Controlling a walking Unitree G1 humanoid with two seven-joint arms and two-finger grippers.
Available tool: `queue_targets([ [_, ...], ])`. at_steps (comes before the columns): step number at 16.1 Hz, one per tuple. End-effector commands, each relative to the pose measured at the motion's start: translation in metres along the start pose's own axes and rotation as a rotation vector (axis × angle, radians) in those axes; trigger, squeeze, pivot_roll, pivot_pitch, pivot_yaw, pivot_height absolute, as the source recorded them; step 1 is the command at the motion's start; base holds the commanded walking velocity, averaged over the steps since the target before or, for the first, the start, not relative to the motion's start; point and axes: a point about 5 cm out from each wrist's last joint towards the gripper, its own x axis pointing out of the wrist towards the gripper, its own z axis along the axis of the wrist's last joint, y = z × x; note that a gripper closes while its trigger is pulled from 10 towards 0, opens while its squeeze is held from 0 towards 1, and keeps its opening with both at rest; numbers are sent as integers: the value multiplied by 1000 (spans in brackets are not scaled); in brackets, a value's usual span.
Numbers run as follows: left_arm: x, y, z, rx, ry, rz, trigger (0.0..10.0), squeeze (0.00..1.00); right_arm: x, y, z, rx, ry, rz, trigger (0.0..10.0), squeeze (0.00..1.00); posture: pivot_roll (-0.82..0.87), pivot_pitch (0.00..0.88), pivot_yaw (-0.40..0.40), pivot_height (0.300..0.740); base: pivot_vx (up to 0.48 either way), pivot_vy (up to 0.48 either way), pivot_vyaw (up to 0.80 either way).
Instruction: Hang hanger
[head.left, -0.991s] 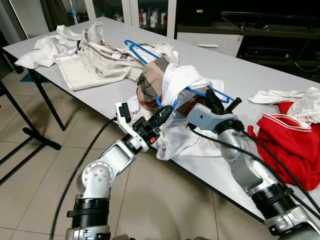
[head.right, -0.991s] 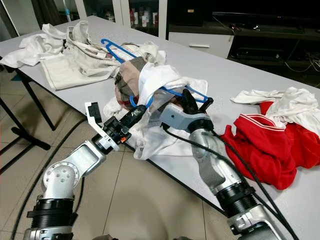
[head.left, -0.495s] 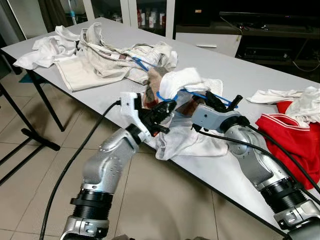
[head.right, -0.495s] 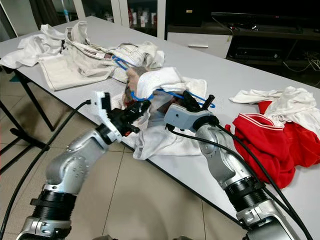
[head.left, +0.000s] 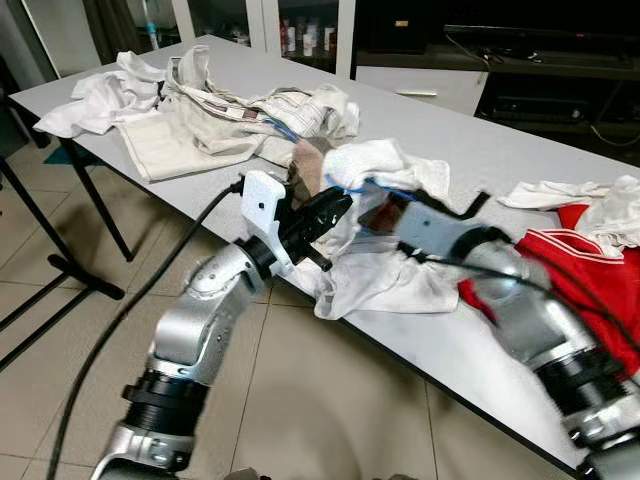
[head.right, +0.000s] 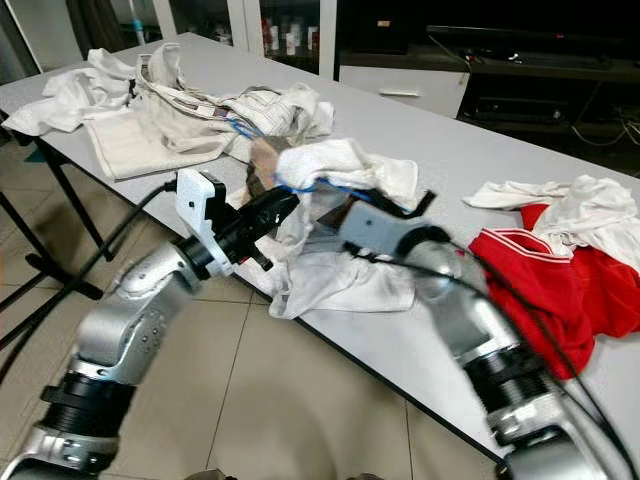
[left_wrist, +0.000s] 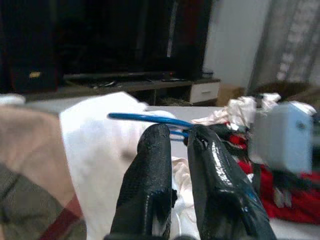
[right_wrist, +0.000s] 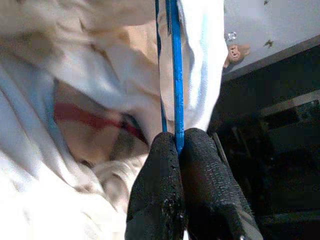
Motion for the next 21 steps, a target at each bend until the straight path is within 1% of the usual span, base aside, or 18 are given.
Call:
queue_targets([
  [1,4,-5,5,16,-8,-48,10000,0,1,-12,1,-12,-13,-32,0,0,14,0,11,723,0,0,0],
  [2,4,-6,5,-5,-16,-53,10000,0,2,-13,2,-23,-14,-42,0,0,15,0,11,723,0,0,0],
  [3,5,-8,4,-60,-30,-53,10000,318,2,-14,4,-25,-20,-61,0,0,16,0,12,723,0,0,0],
  [4,5,-9,4,-133,-41,-41,10000,278,3,-15,5,-19,-23,-80,0,0,17,0,12,723,0,0,0],
  [5,6,-11,-1,-299,-48,-24,10000,0,4,-17,6,-11,-20,-119,0,0,17,0,13,723,0,0,0],
  [6,5,-12,-3,-335,-54,-16,10000,0,5,-19,5,4,-17,-135,0,0,18,0,14,723,0,0,0],
  [7,3,-14,-3,-326,-61,-22,10000,0,5,-20,2,6,-8,-141,0,0,19,0,14,723,0,0,0],
  [8,2,-15,-2,-313,-67,-38,10000,1000,4,-21,0,8,-2,-139,0,0,23,0,13,723,0,0,0],
  [10,0,-18,5,-263,-72,-78,10000,1000,3,-23,-6,15,8,-138,0,0,25,0,12,723,0,0,0],
  [11,-2,-16,8,-202,-55,-85,10000,0,3,-23,-7,24,9,-137,0,0,25,0,12,723,0,0,0],
  [13,-5,-15,11,-124,-26,-131,10000,0,3,-23,-7,50,5,-129,0,0,22,0,12,723,0,0,0],
  [21,-5,-15,11,-124,-26,-131,10000,0,3,-23,-7,50,5,-129,0,0,22,0,12,723,0,0,0],
])
